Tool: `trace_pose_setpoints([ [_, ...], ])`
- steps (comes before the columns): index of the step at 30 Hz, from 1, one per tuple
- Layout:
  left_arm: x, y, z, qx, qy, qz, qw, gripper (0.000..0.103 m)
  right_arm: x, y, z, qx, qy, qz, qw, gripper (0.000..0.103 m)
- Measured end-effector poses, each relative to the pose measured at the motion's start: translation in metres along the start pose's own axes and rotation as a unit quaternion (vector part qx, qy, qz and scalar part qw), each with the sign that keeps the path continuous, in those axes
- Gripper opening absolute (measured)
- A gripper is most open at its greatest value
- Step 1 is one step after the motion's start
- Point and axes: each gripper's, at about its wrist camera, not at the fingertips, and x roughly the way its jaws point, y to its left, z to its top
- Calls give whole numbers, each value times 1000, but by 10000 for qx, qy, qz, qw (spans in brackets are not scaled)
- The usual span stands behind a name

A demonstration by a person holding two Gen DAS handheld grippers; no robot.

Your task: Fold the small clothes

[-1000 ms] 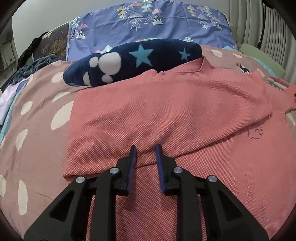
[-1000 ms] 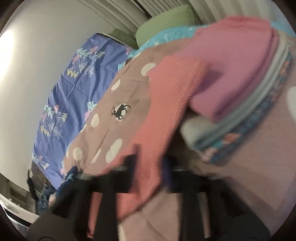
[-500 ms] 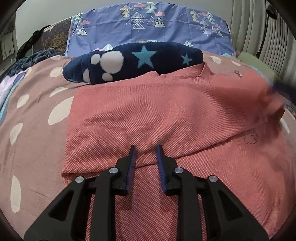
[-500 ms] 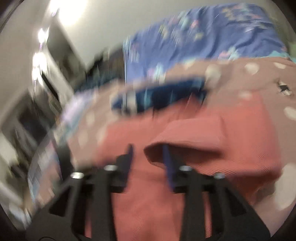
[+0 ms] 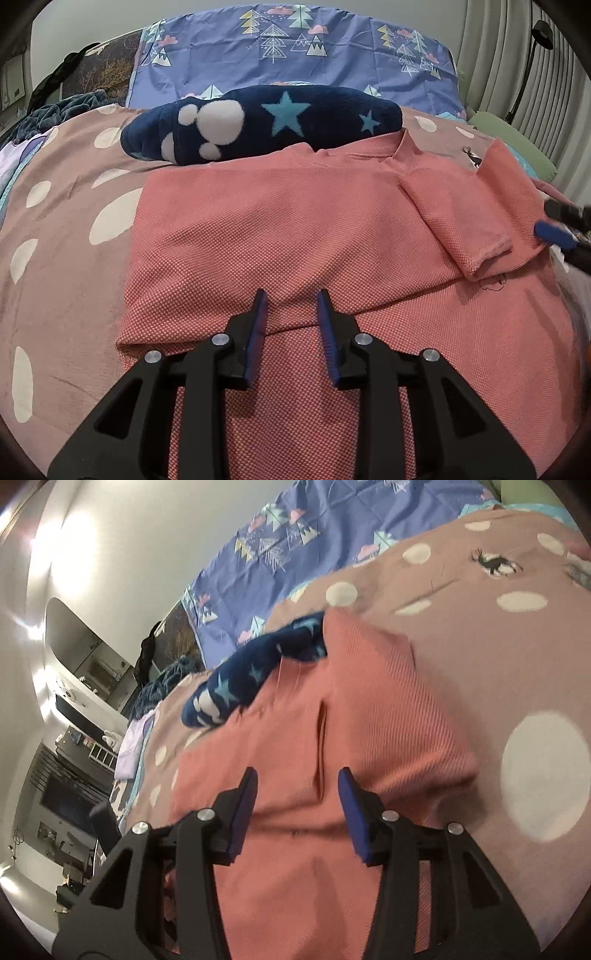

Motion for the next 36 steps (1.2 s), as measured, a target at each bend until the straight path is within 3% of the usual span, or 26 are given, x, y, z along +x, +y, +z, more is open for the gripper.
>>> trace_pose_setpoints([
  [4,0,0,0,1,-2,1,10000,30,20,8,14,-159,260,17,9995,44],
  [8,0,0,0,0,1,-3,10000,30,48,1,15,29,713,-669,9952,44],
  [9,0,0,0,0,1,-7,10000,30,53,3,15,64,670,-598,9959,38],
  [10,0,0,0,2,2,-14,10000,30,54,8,15,45,693,-425,9967,8],
  [11,0,0,0,-9,2,-31,10000,30,57,16,16,29,751,-140,9971,4],
  [14,-1,3,0,-75,-13,-146,9999,32,54,52,20,-173,577,829,9947,4],
  [16,-2,5,0,-136,-31,-287,9995,37,50,82,22,-526,526,1539,9853,4],
  [17,-2,6,0,-146,-33,-354,9993,39,47,93,21,-737,527,1652,9821,13],
  [18,-3,6,0,-147,-32,-421,9990,45,46,101,19,-931,539,1600,9812,30],
  [19,-3,6,-1,-139,-33,-549,9984,54,45,106,16,-1138,589,1328,9828,72],
  [21,-6,4,-1,-104,-50,-742,9972,64,41,99,9,-1288,463,892,9866,68],
  [23,-10,2,-1,-88,-70,-939,9955,69,39,78,3,-1206,595,625,9889,52],
  [25,-10,0,0,-146,-30,-1224,9924,71,32,49,-5,-902,608,426,9932,49],
  [28,-5,-4,5,-235,56,-1275,9915,74,22,17,-22,-788,633,137,9948,44],
  [33,7,-1,20,-782,157,-1426,9866,74,18,-4,-47,-940,590,-53,9938,41],
  [35,13,0,27,-1039,217,-1353,9851,65,21,-2,-48,-941,584,-51,9938,41],
  [36,15,-1,30,-1068,239,-1242,9862,42,22,-2,-48,-952,571,-48,9938,41],
])
